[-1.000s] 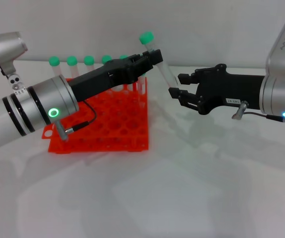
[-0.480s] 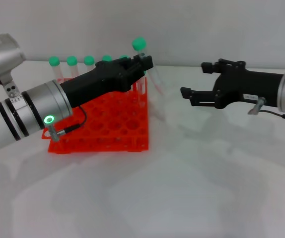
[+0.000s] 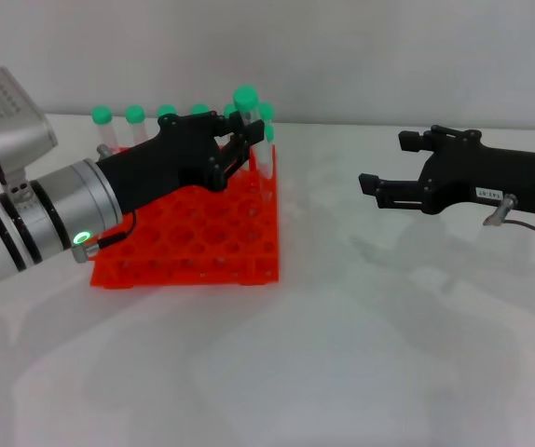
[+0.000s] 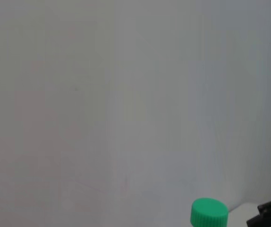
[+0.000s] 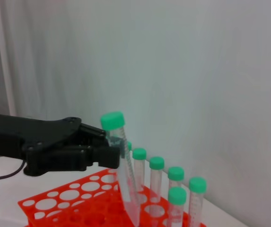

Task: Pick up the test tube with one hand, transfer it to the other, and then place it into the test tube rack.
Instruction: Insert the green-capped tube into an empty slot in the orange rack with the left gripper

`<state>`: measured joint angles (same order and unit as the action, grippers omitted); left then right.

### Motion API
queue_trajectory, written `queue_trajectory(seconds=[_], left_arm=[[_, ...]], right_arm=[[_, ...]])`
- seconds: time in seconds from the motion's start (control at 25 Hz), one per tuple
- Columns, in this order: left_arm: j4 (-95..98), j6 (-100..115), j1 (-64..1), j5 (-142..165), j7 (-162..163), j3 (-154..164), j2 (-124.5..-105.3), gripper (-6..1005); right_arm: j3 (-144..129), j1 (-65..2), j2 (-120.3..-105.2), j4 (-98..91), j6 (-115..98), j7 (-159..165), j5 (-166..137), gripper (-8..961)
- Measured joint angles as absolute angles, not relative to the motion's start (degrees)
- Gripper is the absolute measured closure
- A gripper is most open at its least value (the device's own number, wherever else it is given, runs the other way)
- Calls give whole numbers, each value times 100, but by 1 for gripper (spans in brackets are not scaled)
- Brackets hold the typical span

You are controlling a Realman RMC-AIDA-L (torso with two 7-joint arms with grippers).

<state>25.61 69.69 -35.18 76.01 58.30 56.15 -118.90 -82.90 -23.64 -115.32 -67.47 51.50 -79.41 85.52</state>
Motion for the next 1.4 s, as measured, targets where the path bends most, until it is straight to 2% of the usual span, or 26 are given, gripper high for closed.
queue_trajectory(seconds=[0.88, 1.4], left_arm=[[2833, 6387, -2653, 6761, 3956, 5570, -11903, 802], [2143, 5756, -3585, 6715, 4215, 5607, -11795, 803]], right_arm=[[-8216, -2391, -11523, -6598, 5153, -7874, 8551, 93], [-8216, -2677, -11549, -6261, 5113, -7913, 8551, 93]])
